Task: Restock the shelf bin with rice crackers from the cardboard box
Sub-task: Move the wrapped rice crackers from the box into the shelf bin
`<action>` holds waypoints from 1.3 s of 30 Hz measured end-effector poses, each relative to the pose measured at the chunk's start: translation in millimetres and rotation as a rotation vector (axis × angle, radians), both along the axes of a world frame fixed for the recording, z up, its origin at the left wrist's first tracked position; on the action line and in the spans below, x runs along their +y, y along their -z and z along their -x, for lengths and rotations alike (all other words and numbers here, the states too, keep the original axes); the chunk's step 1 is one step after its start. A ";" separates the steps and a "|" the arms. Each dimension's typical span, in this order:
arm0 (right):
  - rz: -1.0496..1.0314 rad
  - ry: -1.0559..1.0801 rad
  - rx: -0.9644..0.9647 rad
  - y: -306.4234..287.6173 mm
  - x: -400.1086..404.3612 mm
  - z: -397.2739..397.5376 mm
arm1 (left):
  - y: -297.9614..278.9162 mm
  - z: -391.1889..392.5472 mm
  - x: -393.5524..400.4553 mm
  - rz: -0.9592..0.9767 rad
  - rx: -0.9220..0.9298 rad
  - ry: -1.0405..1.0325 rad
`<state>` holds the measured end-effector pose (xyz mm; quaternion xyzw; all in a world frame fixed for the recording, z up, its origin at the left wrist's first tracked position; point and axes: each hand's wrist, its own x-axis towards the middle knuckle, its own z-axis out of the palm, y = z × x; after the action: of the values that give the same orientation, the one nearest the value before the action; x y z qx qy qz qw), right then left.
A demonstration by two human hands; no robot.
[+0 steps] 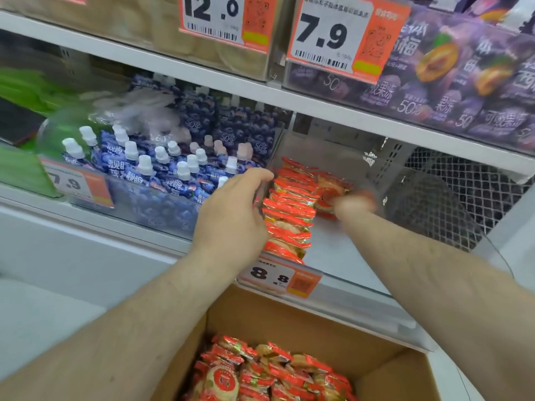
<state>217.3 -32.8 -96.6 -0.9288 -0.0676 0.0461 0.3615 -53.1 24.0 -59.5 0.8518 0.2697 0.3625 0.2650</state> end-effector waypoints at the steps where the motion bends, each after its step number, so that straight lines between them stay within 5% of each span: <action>1: 0.011 -0.004 0.012 1.0 2.3 -0.4 | 0.8 -0.7 0.6 0.004 -0.005 0.002; 9: 0.069 -0.088 0.025 5.5 9.7 -0.1 | 2.3 0.1 -6.4 -0.024 -0.026 -0.009; 17: -0.353 -0.273 0.349 -4.0 -11.8 9.7 | 2.5 0.9 -2.9 0.046 -0.034 0.036; 23: -0.290 -0.264 0.260 -33.9 -40.4 38.6 | -1.2 7.6 -14.8 -0.127 -0.141 0.022; 29: -0.248 -0.209 -0.076 -56.6 -72.1 94.5 | 6.0 18.7 -48.2 -0.329 -0.197 0.388; 32: -0.122 -0.340 -0.508 -60.4 -98.2 143.3 | 20.3 24.8 -65.3 -0.299 -0.092 0.517; 35: -0.256 -0.613 -1.044 -44.0 -128.6 189.3 | 36.0 29.4 -76.3 -0.216 0.286 0.557; 37: -0.337 -0.723 -1.065 -12.8 -146.2 207.6 | 51.1 30.5 -75.1 -0.149 0.607 0.615; 39: -0.267 -0.730 -0.865 32.4 -159.3 216.0 | 65.0 35.4 -72.0 -0.093 0.860 0.667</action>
<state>1.3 -192.1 -129.1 -0.7261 -0.5303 -0.2248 0.3756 -88.5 -48.0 -124.4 0.9735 0.0526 -0.1104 0.1933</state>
